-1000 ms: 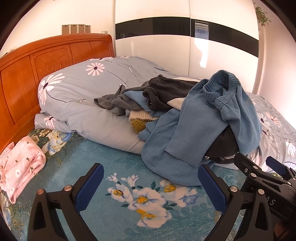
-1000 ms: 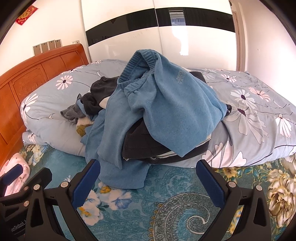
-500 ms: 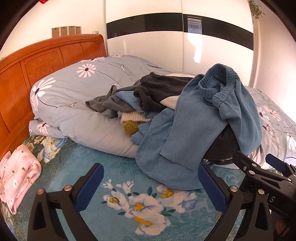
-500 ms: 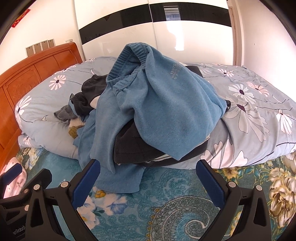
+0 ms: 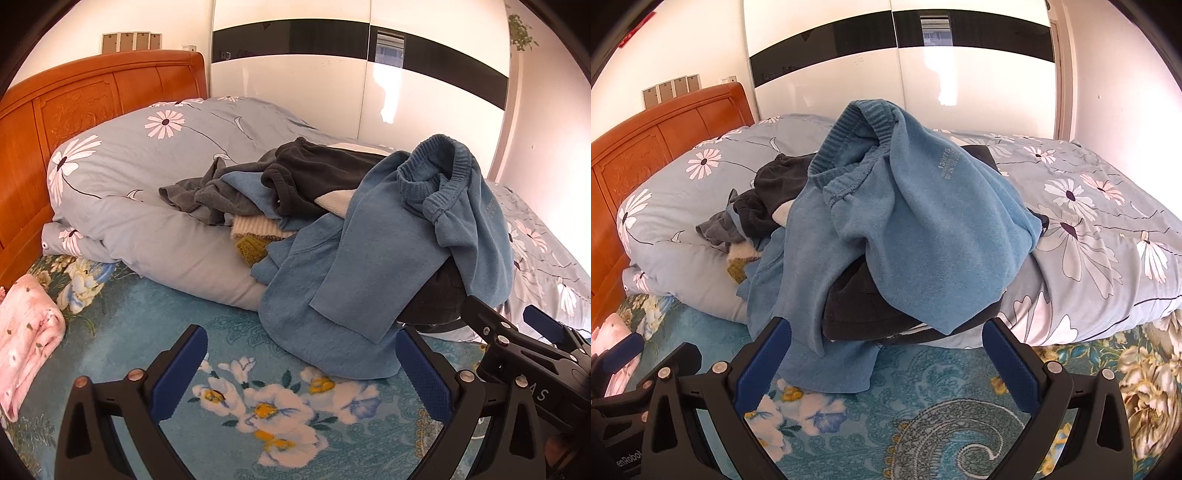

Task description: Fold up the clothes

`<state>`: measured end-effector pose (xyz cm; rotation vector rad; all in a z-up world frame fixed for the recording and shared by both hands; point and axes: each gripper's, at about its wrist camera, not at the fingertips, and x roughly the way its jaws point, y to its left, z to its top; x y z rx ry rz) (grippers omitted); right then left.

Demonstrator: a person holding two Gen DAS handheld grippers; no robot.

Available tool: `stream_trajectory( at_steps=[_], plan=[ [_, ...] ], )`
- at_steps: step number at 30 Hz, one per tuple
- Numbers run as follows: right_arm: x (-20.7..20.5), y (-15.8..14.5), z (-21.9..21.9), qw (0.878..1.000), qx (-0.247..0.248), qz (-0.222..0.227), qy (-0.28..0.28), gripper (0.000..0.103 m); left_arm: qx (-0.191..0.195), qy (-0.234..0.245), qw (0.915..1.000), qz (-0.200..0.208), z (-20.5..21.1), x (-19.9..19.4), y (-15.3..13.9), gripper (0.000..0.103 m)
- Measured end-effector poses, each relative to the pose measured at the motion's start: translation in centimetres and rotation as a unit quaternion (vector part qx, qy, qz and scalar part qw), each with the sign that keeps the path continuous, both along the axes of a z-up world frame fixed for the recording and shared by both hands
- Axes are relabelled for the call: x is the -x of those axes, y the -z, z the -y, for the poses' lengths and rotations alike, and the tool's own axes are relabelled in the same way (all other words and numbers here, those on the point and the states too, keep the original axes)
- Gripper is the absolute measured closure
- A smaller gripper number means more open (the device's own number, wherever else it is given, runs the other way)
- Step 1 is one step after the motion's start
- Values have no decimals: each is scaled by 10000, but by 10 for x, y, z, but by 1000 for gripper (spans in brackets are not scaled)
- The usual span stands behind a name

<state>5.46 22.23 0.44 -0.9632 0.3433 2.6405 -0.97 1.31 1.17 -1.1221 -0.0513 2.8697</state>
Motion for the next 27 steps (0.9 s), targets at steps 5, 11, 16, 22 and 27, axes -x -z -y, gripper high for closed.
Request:
stream_trajectory(
  at_steps=[5, 11, 16, 22, 27],
  plan=[
    [13, -11, -5, 9999, -115, -54, -23, 0, 266, -57, 9996, 50, 15, -12, 2, 0],
    [67, -37, -14, 9950, -929, 2, -366, 0, 115, -342, 9992, 190, 41, -37, 12, 0],
    [110, -55, -35, 9932, -1108, 24, -361, 23, 28, -537, 9983, 230, 55, -52, 15, 0],
    [152, -61, -58, 9952, -703, 576, -353, 76, -223, -772, 9963, 300, 69, -66, 15, 0],
    [129, -87, -82, 9997, 52, 85, -229, 94, -202, -838, 9960, 236, 80, -80, 12, 0]
  ],
)
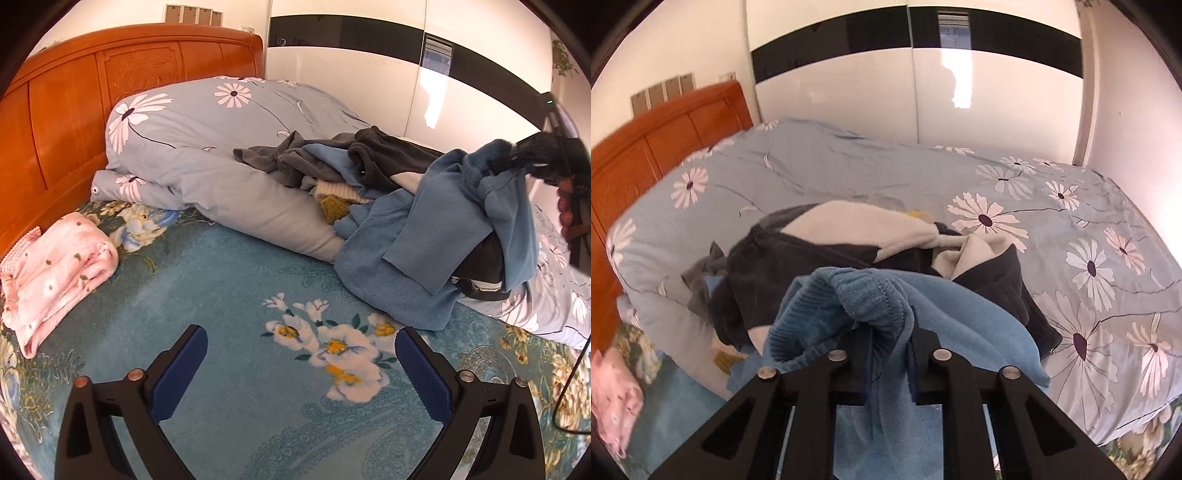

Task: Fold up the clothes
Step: 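Grasp the light blue pants waistband with the right gripper and lift, then carry the light blue pants with the right gripper and lay them on the blanket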

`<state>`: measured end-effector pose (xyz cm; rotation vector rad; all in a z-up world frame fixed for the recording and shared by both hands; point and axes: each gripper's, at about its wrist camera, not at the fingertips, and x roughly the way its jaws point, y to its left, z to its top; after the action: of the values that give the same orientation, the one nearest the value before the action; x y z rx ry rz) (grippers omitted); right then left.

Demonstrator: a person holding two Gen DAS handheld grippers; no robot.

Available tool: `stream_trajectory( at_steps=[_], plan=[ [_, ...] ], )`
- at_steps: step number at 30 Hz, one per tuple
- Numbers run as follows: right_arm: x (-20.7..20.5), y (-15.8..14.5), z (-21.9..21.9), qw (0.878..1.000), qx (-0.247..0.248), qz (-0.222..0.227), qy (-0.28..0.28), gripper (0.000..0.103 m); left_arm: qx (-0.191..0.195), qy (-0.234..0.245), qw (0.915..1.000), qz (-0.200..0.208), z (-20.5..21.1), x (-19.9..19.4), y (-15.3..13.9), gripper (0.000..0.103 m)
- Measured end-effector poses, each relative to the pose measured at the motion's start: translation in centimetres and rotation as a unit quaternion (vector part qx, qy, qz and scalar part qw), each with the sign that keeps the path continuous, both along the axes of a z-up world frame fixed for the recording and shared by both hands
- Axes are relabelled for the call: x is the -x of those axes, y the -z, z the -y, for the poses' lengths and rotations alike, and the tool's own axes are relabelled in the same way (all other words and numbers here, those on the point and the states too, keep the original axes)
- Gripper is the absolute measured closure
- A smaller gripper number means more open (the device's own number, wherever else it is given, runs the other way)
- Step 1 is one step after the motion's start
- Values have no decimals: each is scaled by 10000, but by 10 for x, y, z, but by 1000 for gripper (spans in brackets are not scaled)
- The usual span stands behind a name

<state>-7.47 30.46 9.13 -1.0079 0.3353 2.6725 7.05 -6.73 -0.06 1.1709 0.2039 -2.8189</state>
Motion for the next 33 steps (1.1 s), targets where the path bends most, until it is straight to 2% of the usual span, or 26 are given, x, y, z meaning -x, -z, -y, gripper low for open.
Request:
stream_trajectory(
  at_steps=[3, 7, 11, 14, 17, 20, 24, 26, 29, 33],
  plan=[
    [-16, -35, -17, 9978, 441, -482, 110, 95, -136, -87, 9999, 14, 7, -6, 0, 0],
    [-54, -107, -10, 9898, 257, -1398, -64, 95, -221, -61, 9997, -22, 10, -14, -3, 0],
    [-99, -183, 14, 9718, 290, -2250, -643, 95, -247, -21, 9996, -126, 11, -24, -10, 0],
    [-117, -216, 47, 9608, 352, -2472, -1202, 95, -311, -62, 9992, -238, 16, -32, -17, 0],
    [-119, -226, 85, 9504, 640, -2506, -1729, 95, -295, -190, 9988, -333, 28, -43, -24, 0],
    [-106, -225, 137, 9417, 846, -2410, -2191, 95, -320, -426, 9976, -443, 47, -55, -33, 0],
    [-85, -230, 202, 9209, 1361, -2419, -2737, 95, -307, -781, 9945, -634, 78, -73, -47, 0],
    [-87, -249, 223, 9069, 1518, -2631, -2922, 95, -276, -974, 9918, -779, 96, -83, -56, 0],
    [-99, -280, 229, 8816, 1833, -3003, -3148, 95, -293, -1224, 9872, -977, 123, -95, -69, 0],
    [-120, -309, 215, 8552, 2175, -3444, -3204, 95, -424, -1437, 9825, -1106, 147, -104, -78, 0]
  ],
)
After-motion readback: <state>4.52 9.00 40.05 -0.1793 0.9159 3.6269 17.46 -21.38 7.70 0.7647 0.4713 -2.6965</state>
